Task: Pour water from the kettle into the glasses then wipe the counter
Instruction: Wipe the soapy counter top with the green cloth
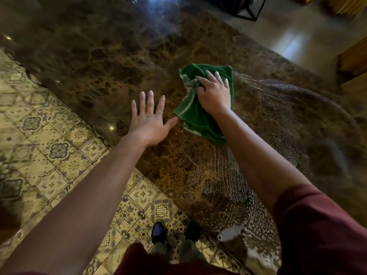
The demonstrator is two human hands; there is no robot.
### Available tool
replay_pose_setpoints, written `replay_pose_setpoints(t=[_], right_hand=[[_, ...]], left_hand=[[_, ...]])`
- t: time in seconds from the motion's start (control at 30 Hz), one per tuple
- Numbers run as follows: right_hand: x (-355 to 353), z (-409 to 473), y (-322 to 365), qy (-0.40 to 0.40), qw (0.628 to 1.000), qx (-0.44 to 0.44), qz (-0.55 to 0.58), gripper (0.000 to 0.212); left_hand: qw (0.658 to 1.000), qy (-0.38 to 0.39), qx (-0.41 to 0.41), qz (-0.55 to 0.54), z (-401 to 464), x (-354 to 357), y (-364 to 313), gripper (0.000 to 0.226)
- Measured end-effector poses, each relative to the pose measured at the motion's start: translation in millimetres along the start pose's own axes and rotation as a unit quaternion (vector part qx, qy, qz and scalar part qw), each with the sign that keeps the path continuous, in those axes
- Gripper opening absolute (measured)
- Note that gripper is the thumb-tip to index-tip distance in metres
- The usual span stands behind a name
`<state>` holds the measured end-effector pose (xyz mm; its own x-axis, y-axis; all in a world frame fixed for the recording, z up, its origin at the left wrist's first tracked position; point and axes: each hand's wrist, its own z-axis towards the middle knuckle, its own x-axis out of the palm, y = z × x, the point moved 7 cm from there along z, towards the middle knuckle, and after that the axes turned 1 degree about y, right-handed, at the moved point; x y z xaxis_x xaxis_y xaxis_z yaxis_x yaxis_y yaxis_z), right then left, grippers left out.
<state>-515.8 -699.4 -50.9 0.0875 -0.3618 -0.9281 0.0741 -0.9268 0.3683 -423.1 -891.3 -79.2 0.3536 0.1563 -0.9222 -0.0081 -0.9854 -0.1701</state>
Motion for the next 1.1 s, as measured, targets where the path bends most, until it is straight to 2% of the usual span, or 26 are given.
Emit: replay_pose_setpoints(t=[0.17, 0.27, 0.4, 0.5, 0.6, 0.7, 0.8, 0.87, 0.93, 1.1], right_hand=[[17.7, -50.2, 27.8, 0.028, 0.992, -0.126, -0.003, 0.054], [19.6, -119.8, 15.1, 0.031, 0.989, -0.146, 0.014, 0.056], [12.6, -211.9, -26.4, 0.017, 0.988, -0.149, -0.032, 0.052], [-3.3, -230.0, -74.6, 0.008, 0.995, -0.054, -0.083, 0.058], [-21.0, -196.9, -116.6, -0.009, 0.993, 0.066, -0.101, 0.069], [-32.0, -138.4, -138.6, -0.022, 0.987, 0.133, -0.083, 0.073], [-33.0, -88.1, -132.9, -0.02, 0.983, 0.173, -0.065, 0.072], [-23.9, -78.3, -110.5, -0.003, 0.985, 0.156, -0.077, 0.072], [-8.8, -95.8, -78.2, 0.011, 0.99, 0.099, -0.101, 0.073], [20.2, -202.6, -21.0, 0.018, 0.995, -0.037, -0.093, 0.069]], left_hand=[[0.997, 0.013, 0.001, -0.073, -0.2, -3.2, 5.7, 0.07], [0.994, 0.014, 0.002, -0.11, -0.3, -5.7, 8.6, 0.065], [0.997, -0.006, 0.003, -0.074, 0.0, -4.1, 9.6, 0.065], [0.999, -0.02, 0.003, -0.029, 0.1, 1.2, 8.1, 0.067], [0.999, -0.027, 0.004, -0.02, 2.1, 3.0, 6.2, 0.068], [0.999, -0.029, 0.0, -0.014, 2.5, 3.2, 6.9, 0.068], [0.999, -0.029, -0.001, -0.014, 3.2, 1.8, 7.7, 0.068], [0.999, -0.031, -0.001, -0.013, 2.7, 2.7, 8.3, 0.068], [0.999, -0.033, 0.003, -0.011, 4.4, 3.1, 7.8, 0.068], [0.999, -0.046, 0.001, -0.019, 5.8, 2.6, 10.2, 0.069]])
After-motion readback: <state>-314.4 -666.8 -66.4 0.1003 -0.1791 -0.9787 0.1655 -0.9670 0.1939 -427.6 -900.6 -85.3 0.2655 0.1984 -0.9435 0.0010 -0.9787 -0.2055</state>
